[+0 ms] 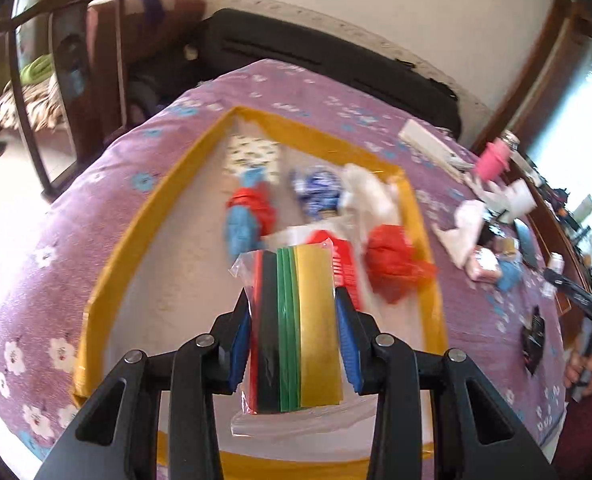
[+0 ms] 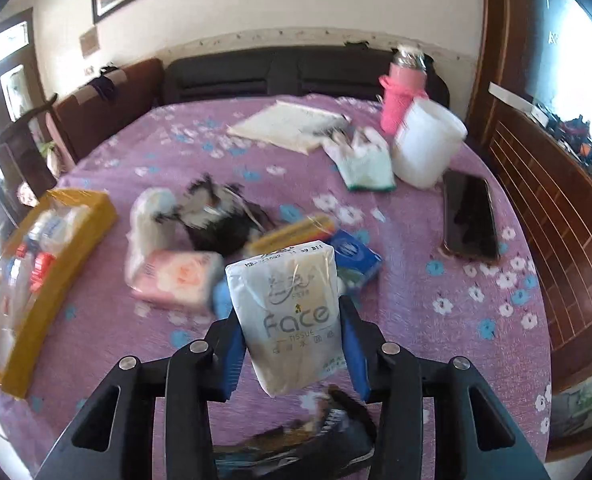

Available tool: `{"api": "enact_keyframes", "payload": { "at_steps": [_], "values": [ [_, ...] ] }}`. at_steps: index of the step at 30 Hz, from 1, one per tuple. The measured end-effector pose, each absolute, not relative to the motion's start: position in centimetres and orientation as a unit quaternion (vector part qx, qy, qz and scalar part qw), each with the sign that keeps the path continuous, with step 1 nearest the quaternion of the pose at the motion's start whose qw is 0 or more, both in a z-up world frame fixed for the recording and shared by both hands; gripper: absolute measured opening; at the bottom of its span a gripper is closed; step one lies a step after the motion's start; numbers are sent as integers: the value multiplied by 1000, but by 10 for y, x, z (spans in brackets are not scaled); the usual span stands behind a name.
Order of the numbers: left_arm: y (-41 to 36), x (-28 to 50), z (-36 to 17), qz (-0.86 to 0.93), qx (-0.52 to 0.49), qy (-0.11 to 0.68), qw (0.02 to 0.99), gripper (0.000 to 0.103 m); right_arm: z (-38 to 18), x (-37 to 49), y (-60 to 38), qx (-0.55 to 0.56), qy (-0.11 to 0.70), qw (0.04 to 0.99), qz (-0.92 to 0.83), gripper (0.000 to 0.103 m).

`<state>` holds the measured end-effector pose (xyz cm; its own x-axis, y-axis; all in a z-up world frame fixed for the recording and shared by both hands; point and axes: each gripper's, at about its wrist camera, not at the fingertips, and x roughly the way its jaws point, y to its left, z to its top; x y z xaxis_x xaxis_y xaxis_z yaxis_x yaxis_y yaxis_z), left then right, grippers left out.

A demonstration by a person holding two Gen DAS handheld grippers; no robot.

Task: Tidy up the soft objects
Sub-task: 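Carry both packs over the yellow tray and open both grippers to drop them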

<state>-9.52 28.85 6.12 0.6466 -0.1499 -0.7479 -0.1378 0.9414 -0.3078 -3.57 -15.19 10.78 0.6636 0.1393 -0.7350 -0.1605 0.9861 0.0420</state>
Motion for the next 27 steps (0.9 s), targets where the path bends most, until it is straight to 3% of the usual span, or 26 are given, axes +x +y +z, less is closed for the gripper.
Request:
{"api": "enact_keyframes", "payload": {
  "at_steps": [5,12,14,16,24,27],
  "values": [
    [308,-73,50,31,-174,447,877,37,133,-51,-102,-8,386,909,155,47],
    [325,-31,43,61,-178,462,867,44,125,-62,-6,-26,411,873,261,47],
    [327,-34,49,48,-196,450,870,52,120,-63,22,-31,422,861,283,47],
    [325,-47,57,33,-201,429,880,71,115,-65,50,-39,433,849,300,47],
    [334,-97,75,1,-251,381,890,76,94,-60,132,-79,460,817,340,51],
    [341,-108,73,3,-265,377,887,76,81,-49,148,-90,469,817,323,58]
  ]
}}
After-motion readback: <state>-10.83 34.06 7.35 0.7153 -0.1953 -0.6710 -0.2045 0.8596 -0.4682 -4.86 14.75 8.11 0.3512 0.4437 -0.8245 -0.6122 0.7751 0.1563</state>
